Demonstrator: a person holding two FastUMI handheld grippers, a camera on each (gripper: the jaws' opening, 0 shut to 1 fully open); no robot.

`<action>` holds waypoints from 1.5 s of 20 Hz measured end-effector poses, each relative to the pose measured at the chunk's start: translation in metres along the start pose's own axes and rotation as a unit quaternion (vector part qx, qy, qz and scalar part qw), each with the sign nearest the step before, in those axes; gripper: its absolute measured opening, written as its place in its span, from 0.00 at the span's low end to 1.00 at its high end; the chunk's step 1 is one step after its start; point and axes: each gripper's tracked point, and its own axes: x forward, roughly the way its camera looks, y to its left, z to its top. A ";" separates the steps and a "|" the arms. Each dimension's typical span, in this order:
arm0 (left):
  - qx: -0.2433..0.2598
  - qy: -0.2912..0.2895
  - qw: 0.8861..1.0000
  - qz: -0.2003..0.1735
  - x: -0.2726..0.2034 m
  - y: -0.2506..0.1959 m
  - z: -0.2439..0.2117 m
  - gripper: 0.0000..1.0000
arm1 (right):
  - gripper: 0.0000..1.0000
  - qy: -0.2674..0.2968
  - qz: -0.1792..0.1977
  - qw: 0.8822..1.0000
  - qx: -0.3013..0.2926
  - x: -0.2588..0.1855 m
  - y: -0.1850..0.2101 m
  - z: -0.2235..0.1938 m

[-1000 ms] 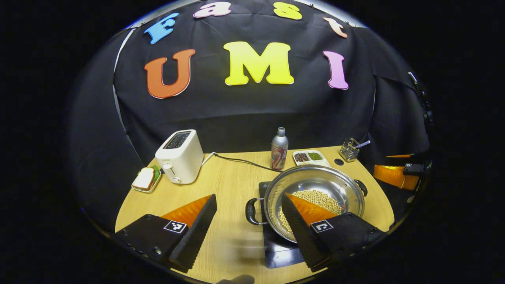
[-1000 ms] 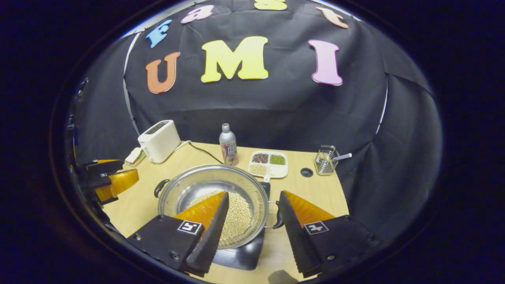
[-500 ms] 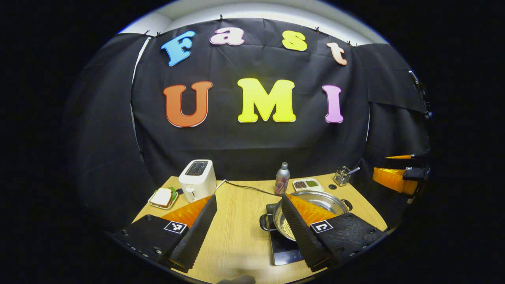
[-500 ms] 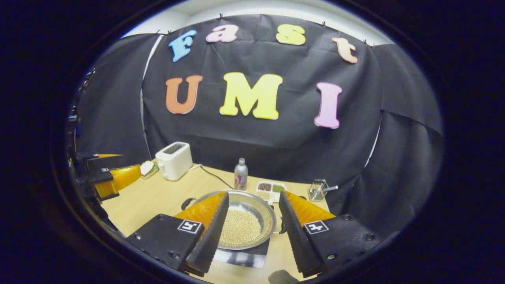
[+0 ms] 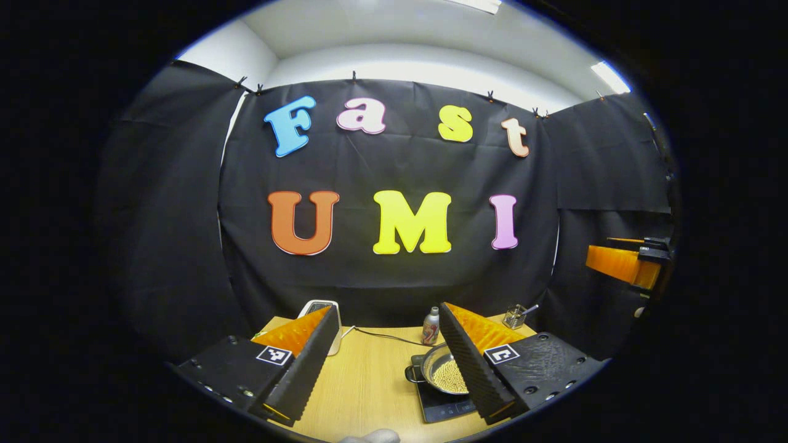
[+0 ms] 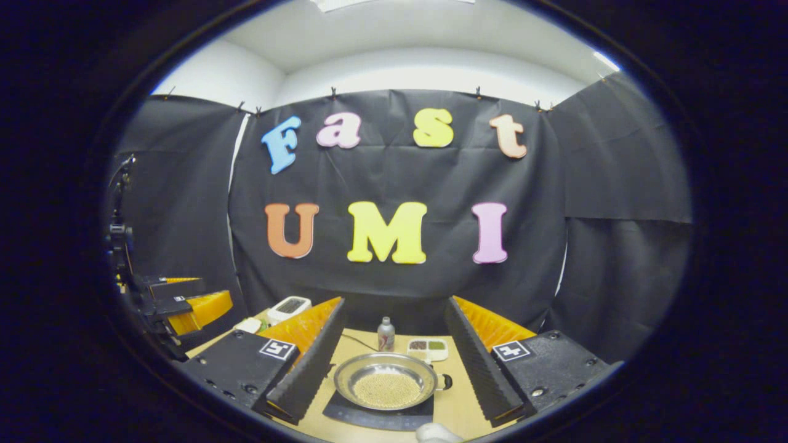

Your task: First push the handle of the pot to place it horizontally, then grasp the pot with both hands and set it on the induction cooktop.

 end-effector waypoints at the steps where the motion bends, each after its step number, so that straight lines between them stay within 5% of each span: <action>1: -0.002 -0.007 1.000 0.005 -0.005 0.005 0.007 0.97 | 1.00 -0.007 -0.001 1.000 0.007 -0.006 -0.004 0.005; 13: -0.004 -0.010 0.998 0.069 -0.068 0.050 0.006 0.97 | 1.00 -0.025 -0.037 0.999 0.027 -0.048 -0.049 -0.004; 30: 0.040 -0.024 0.999 0.026 -0.057 -0.001 0.004 0.97 | 1.00 0.000 -0.082 0.996 0.020 -0.067 -0.078 -0.026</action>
